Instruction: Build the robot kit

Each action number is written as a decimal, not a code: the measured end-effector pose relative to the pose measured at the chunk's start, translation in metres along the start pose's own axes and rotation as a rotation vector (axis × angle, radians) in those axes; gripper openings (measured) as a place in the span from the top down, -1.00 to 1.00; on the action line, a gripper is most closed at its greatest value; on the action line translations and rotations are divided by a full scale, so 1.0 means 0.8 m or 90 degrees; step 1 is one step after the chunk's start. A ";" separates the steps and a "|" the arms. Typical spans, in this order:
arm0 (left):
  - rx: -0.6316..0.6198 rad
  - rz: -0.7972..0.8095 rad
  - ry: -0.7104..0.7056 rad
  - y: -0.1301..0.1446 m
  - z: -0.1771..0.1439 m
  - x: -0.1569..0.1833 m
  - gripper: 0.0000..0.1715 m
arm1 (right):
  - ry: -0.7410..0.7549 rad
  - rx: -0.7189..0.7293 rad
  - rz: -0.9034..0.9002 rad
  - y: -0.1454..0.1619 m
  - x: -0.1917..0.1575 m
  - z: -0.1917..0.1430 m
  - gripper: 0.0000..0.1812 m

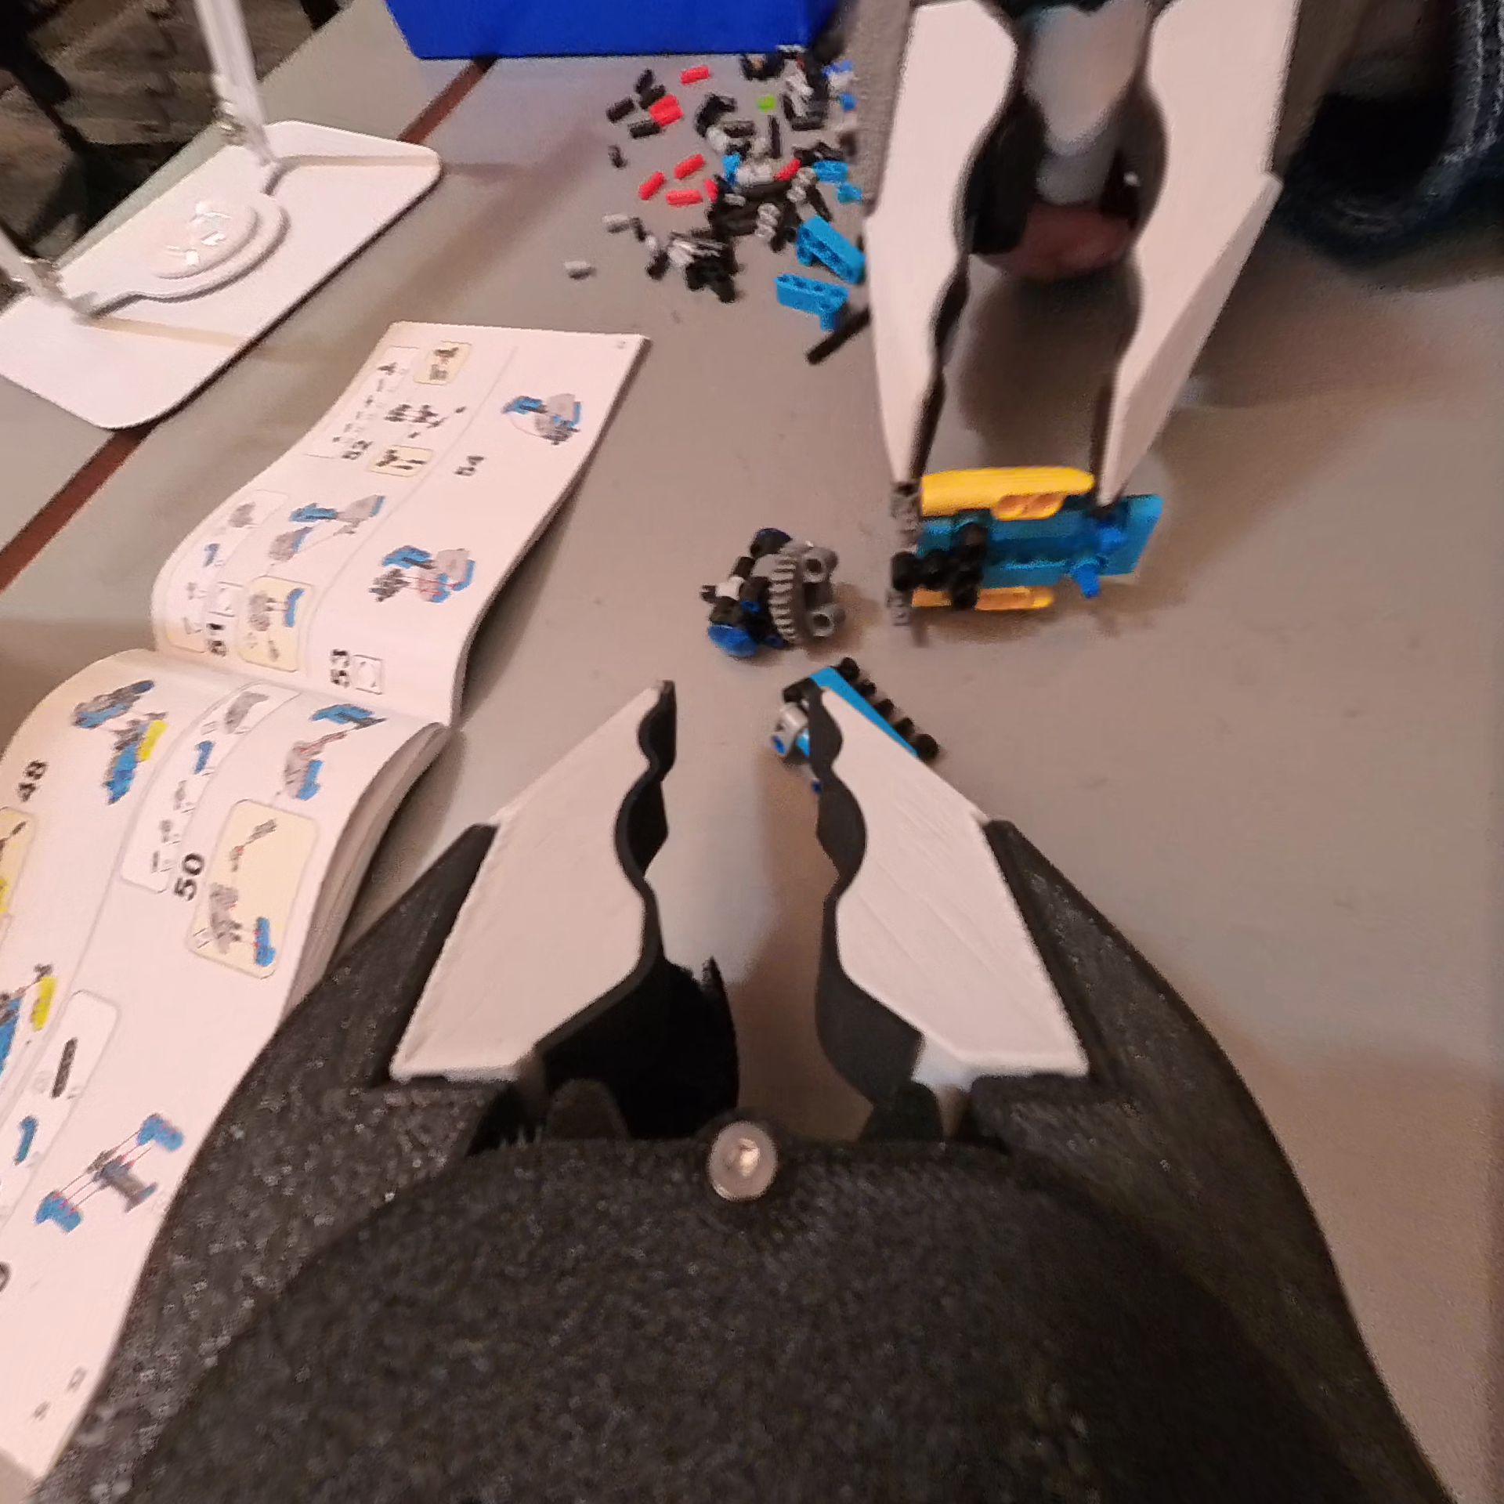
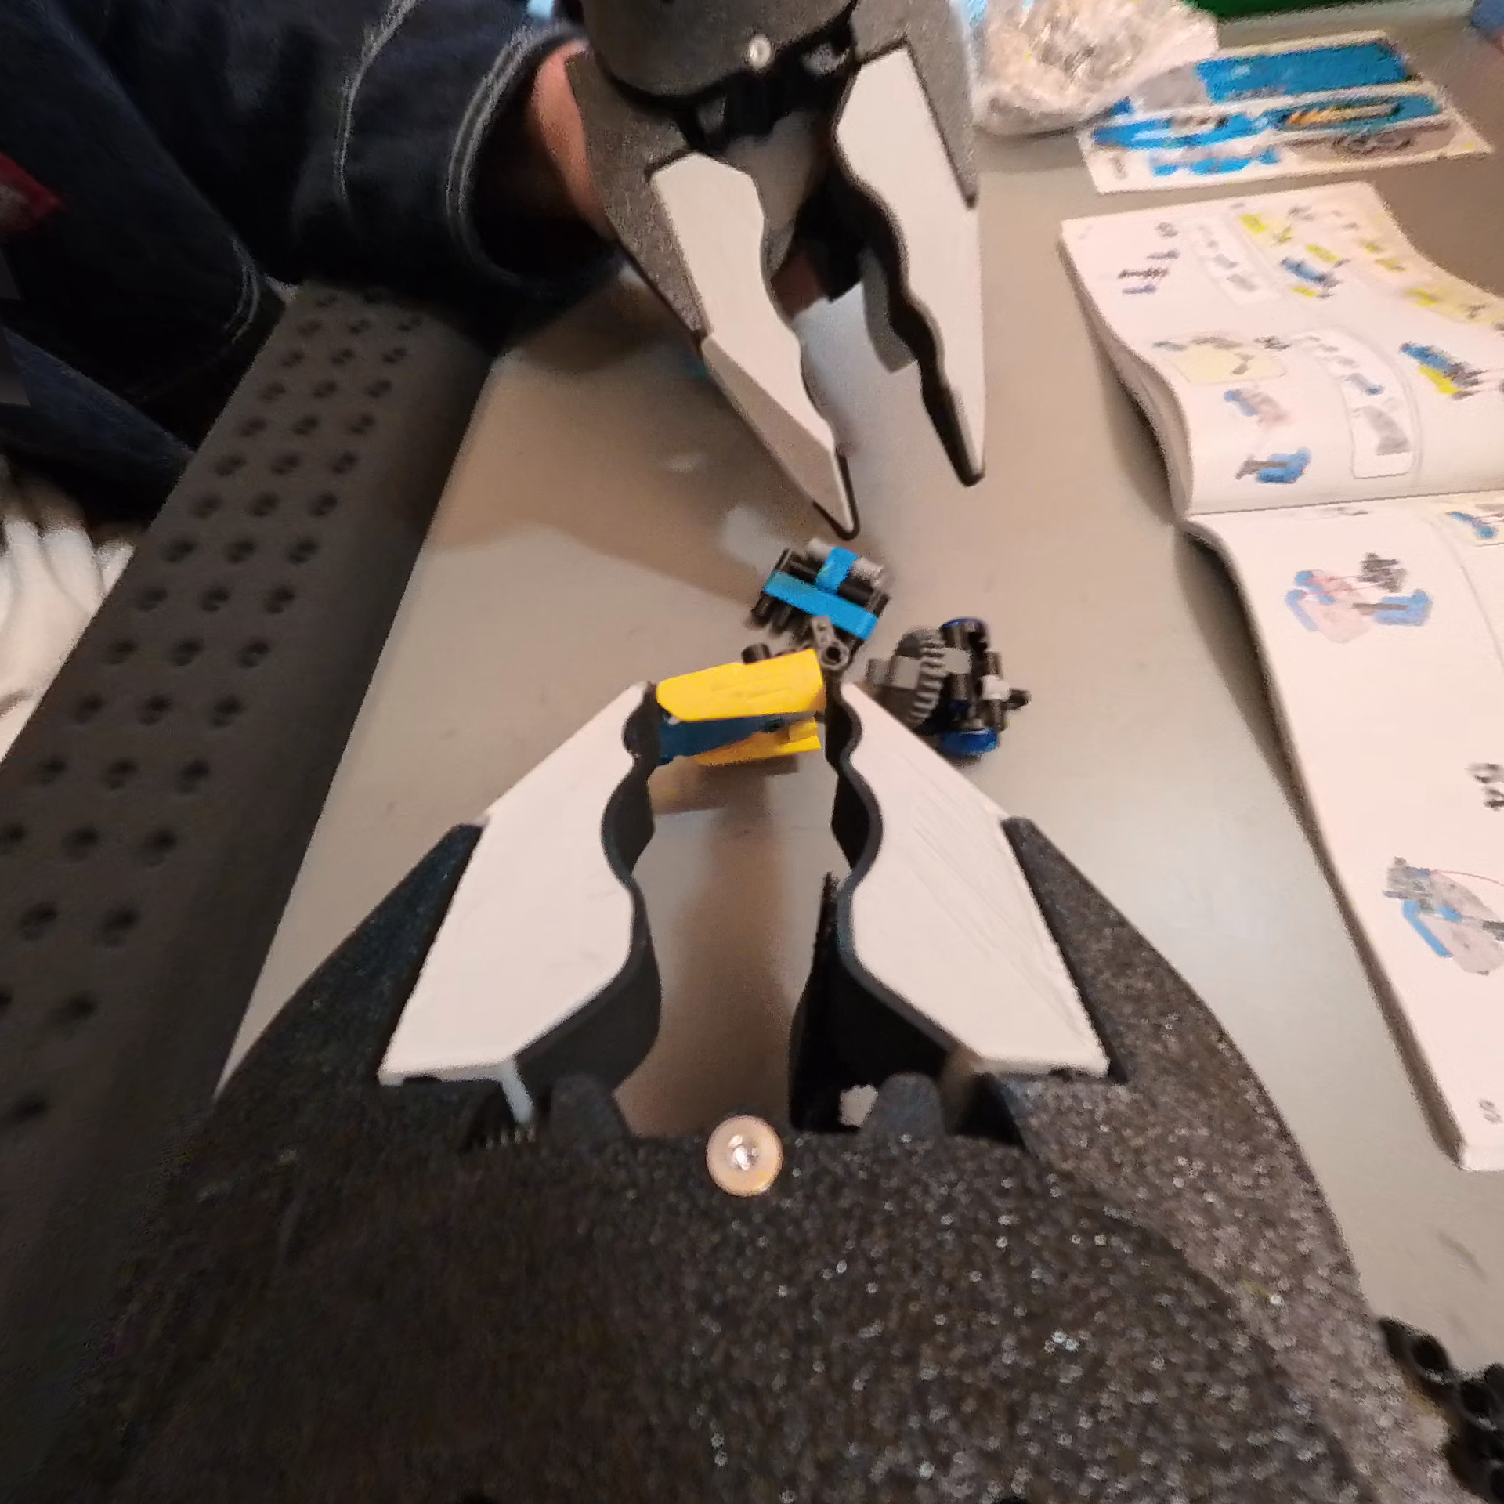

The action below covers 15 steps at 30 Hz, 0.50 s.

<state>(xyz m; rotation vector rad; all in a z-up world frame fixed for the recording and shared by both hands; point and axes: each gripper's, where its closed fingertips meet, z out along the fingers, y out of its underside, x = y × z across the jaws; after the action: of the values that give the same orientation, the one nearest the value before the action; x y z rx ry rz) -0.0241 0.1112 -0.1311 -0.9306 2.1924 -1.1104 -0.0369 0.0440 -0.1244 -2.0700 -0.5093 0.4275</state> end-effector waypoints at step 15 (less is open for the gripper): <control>0.029 -0.055 -0.056 -0.009 -0.009 -0.016 0.68 | 0.049 -0.071 0.005 0.021 0.003 -0.006 0.55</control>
<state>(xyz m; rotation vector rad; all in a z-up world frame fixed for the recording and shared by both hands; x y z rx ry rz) -0.0182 0.1212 -0.1199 -1.0432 2.0654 -1.1329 -0.0296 0.0334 -0.1361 -2.1868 -0.4897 0.3288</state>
